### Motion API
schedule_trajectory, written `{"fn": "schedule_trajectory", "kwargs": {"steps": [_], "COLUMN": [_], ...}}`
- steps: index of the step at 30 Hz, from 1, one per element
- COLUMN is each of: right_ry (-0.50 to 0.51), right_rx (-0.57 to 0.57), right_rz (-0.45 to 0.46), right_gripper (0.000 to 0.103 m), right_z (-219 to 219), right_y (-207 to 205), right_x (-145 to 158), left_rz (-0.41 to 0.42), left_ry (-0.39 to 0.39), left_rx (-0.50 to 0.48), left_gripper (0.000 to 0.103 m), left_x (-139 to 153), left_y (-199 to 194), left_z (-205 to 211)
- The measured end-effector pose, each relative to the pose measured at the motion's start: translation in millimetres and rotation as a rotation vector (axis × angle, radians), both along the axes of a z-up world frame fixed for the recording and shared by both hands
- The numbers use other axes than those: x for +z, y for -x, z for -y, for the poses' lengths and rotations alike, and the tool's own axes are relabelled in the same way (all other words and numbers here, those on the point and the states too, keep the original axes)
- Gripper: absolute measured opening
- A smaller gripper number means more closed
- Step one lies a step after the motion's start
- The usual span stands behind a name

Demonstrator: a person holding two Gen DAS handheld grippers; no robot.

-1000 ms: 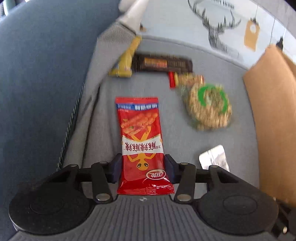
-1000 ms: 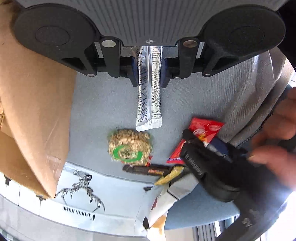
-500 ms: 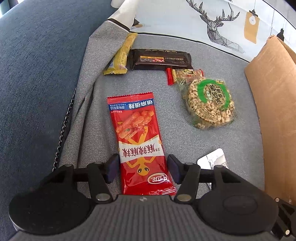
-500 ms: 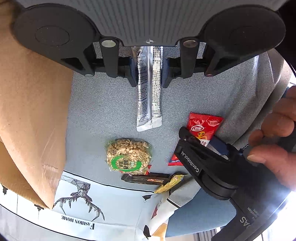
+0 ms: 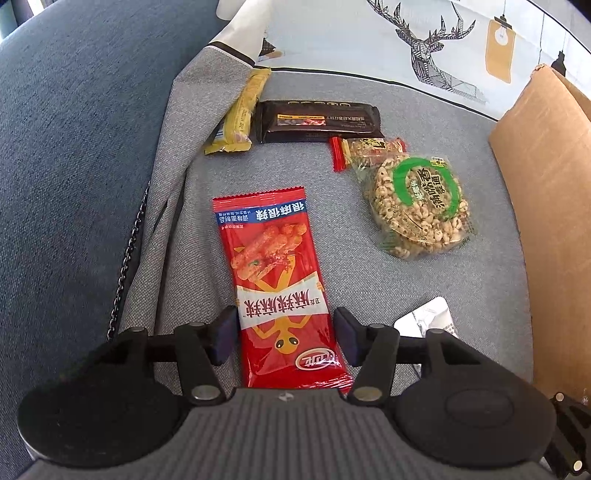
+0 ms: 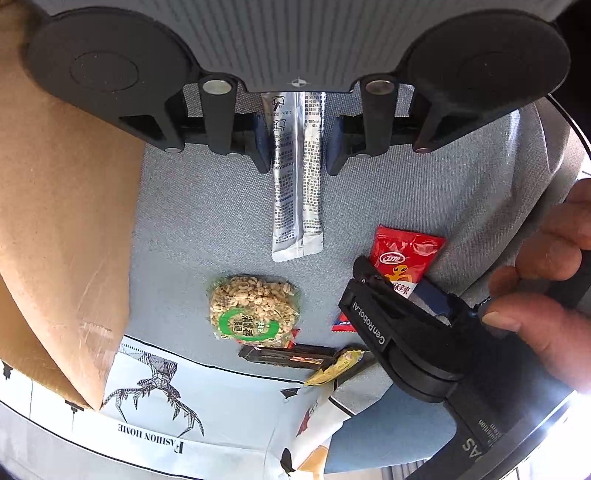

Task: Organize snacks
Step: 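Lift both held packets and carry them toward the cardboard box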

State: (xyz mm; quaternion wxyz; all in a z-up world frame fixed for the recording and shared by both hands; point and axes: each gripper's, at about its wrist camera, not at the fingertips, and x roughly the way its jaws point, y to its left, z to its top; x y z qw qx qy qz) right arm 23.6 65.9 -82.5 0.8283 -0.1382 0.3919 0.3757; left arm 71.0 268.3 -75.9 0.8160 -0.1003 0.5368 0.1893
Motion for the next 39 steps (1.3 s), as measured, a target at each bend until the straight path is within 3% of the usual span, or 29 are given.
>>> {"fn": "schedule_trajectory", "kwargs": {"steps": [7, 19, 39], "right_ry": [-0.023, -0.069, -0.105], "right_rx": [-0.007, -0.019, -0.012], "right_rz": [0.032, 0.044, 0.083], "right_gripper": [0.026, 0.026, 0.026], "right_z": [2, 7, 11], "right_y": [0, -2, 3], "right_x": [3, 9, 16], "left_rz": [0.015, 0.088, 0.132], "left_ry": [-0.023, -0.013, -0.01], "left_rx": [-0.006, 0.018, 0.025], "left_gripper": [0.053, 0.053, 0.052], "left_x": [3, 15, 21], "left_y": [0, 3, 8], "left_z": [1, -2, 2]}}
